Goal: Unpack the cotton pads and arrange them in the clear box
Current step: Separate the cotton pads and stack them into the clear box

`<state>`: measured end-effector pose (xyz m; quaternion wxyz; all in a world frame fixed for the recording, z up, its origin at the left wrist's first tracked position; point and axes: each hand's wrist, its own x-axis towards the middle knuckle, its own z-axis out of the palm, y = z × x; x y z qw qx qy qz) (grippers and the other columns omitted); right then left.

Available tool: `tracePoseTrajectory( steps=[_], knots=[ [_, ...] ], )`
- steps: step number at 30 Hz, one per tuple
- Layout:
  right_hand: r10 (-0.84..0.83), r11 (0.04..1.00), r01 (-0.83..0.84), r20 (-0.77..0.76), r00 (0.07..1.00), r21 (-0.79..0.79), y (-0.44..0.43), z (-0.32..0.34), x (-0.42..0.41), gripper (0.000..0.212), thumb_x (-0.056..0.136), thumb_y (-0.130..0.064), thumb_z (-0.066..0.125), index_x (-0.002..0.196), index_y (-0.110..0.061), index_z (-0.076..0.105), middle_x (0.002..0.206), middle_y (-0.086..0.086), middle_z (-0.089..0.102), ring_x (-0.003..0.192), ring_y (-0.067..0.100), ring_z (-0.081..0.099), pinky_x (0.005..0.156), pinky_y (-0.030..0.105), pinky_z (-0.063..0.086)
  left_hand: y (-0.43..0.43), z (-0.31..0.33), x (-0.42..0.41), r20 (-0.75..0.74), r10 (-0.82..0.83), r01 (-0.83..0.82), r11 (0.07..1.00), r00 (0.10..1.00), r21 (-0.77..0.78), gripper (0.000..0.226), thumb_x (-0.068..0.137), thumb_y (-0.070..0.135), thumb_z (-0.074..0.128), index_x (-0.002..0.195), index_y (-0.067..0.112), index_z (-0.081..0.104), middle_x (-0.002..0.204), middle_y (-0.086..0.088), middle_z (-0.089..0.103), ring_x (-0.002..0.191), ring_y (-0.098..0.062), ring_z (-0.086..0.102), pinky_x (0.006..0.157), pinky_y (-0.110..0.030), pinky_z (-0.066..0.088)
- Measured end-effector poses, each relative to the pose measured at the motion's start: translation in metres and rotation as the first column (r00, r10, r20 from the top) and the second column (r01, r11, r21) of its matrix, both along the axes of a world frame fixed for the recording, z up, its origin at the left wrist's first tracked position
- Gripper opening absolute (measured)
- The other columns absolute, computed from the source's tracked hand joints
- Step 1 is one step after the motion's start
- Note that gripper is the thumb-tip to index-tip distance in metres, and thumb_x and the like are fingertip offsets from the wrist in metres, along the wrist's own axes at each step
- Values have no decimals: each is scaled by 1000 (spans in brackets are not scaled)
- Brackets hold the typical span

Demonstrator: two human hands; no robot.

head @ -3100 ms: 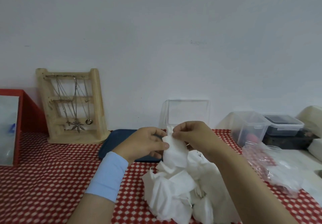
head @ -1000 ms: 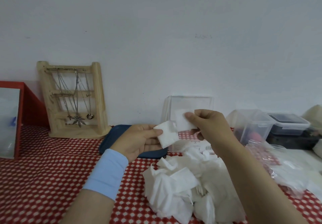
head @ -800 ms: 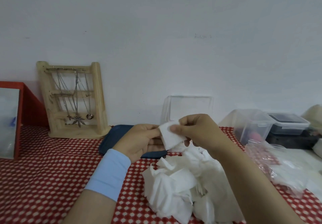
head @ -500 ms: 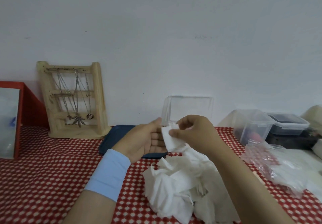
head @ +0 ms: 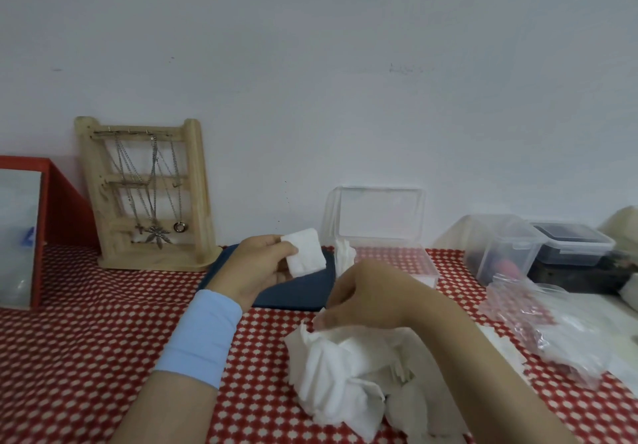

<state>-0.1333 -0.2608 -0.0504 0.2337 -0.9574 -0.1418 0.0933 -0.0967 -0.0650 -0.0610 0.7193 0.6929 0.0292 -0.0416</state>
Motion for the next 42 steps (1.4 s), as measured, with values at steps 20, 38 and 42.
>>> tracePoseTrajectory(
  steps=[20, 38, 42],
  knots=[
    [-209, 626, 203, -89, 974, 752, -20, 12, 8, 15, 96, -15, 68, 84, -6, 73, 72, 6, 72, 63, 20, 68, 49, 24, 46, -23, -5, -7, -10, -149, 149, 989, 989, -18, 22, 99, 18, 66, 112, 2, 72, 102, -13, 79, 94, -26, 77, 76, -33, 62],
    [-336, 706, 307, -80, 939, 638, -15, 9, 10, 36, 85, -25, 79, 118, -18, 66, 97, 2, 74, 65, 10, 65, 48, 17, 45, -26, -2, -11, 1, -333, 333, 943, 943, -12, 27, 90, 5, 72, 116, 7, 68, 107, -11, 78, 101, -24, 76, 83, -32, 61],
    [-308, 862, 219, 129, 943, 458, -18, 12, 8, 21, 87, -24, 77, 105, -24, 67, 91, -6, 72, 74, 10, 67, 50, 12, 42, -19, -7, -4, 14, -200, 198, 976, 980, 90, 27, 88, -7, 72, 109, 10, 69, 102, -7, 79, 94, -19, 76, 74, -27, 62]
  ],
)
